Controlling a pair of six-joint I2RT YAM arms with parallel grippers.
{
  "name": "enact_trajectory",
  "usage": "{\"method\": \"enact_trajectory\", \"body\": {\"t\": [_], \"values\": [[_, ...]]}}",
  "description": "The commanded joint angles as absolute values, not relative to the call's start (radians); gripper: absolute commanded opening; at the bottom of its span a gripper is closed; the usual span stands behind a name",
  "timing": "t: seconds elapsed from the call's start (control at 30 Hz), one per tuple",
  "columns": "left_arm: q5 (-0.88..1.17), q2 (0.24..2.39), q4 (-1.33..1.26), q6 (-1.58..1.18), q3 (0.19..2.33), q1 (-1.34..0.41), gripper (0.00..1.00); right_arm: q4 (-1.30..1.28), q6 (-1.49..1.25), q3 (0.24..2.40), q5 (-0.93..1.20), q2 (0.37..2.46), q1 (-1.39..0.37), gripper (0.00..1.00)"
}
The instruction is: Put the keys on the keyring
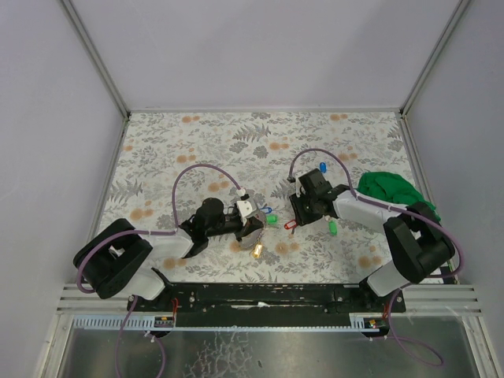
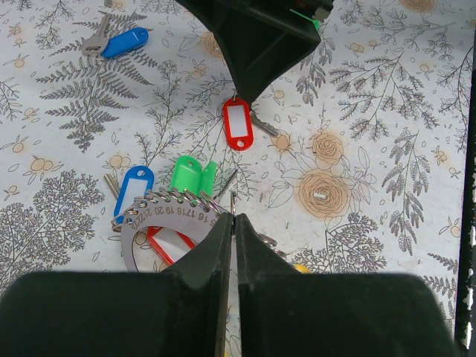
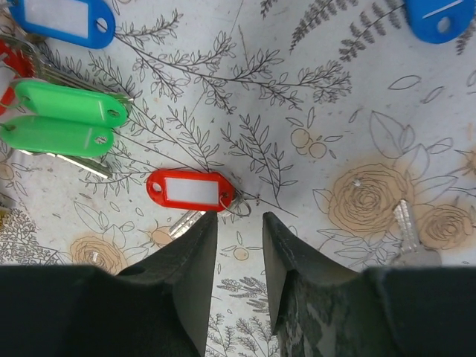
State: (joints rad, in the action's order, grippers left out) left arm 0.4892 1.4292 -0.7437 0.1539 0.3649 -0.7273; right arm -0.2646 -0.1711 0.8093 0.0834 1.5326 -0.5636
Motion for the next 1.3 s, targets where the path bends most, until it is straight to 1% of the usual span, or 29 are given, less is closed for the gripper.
{"method": "enact_trajectory", "body": {"t": [0.0,0.3,0.4,0.63,0.7,0.9,1.0,1.27], "values": [[0.483,1.403,-0.764,0.172,0.389,-0.735,0.0,-0.249,-0.137,0.847,0.134,1.567,-0.558,0.37],[0.483,1.405,-0.764,0.173,0.389,-0.735,0.0,-0.239,-0.149,0.864,0.149,1.602,-0.559,0.29],[0.484,1.403,-0.764,0.173,0.39,-0.735,0.0,-0.24,-0.149,0.865,0.146,1.602,-0.559,0.24],[0.486,1.403,-0.764,0.173,0.389,-0.736,0.0,-0.29,-0.15,0.876,0.142,1.578,-0.558,0.04],[0.486,1.402,-0.764,0.171,0.39,-0.736,0.0,-0.313,-0.15,0.885,0.137,1.57,-0.559,0.0],[0.489,1.401,-0.764,0.171,0.389,-0.737,0.0,-0.494,-0.175,0.974,0.117,1.567,-0.558,0.0],[0.49,1.402,-0.764,0.171,0.391,-0.737,0.0,-0.634,-0.184,1.045,0.115,1.603,-0.56,0.0],[0.484,1.4,-0.754,0.174,0.392,-0.739,0.0,-0.875,-0.172,1.164,0.069,1.706,-0.568,0.0]]}}
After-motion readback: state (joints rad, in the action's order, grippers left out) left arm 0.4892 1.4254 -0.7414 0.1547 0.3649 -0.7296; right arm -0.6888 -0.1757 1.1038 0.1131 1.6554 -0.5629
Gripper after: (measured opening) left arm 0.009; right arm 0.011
